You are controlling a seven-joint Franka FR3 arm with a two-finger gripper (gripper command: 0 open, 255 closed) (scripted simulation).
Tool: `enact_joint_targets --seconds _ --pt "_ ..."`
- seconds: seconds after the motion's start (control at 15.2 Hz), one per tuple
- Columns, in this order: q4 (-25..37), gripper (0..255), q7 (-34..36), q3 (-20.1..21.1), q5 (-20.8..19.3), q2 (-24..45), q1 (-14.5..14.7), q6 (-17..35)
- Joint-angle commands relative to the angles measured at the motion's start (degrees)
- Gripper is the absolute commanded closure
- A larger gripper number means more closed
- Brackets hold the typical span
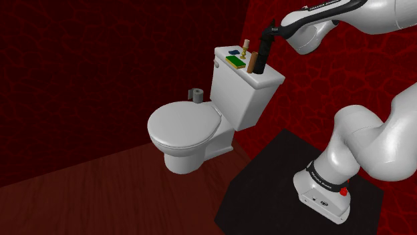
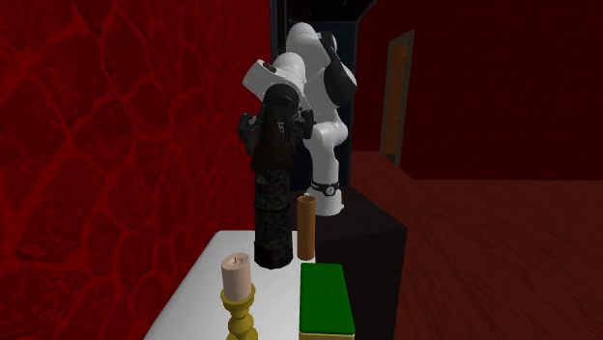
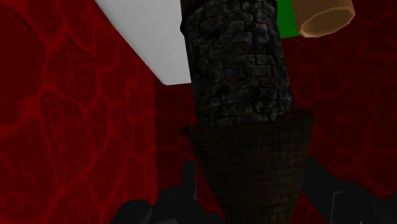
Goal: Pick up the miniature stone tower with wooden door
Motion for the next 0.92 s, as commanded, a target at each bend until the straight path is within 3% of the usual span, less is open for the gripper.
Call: enact_joint_targets --seconds 0.0,0.33,0.86 --pt "-0.1 255 0.0 -0.1 0.0 0.1 0.1 -0.1" --pt "-0.3 255 0.0 -0.1 0.0 0.0 0.1 0.0" --pt "2.7 255 2.7 17.5 0.0 1.5 -18.5 -6.8"
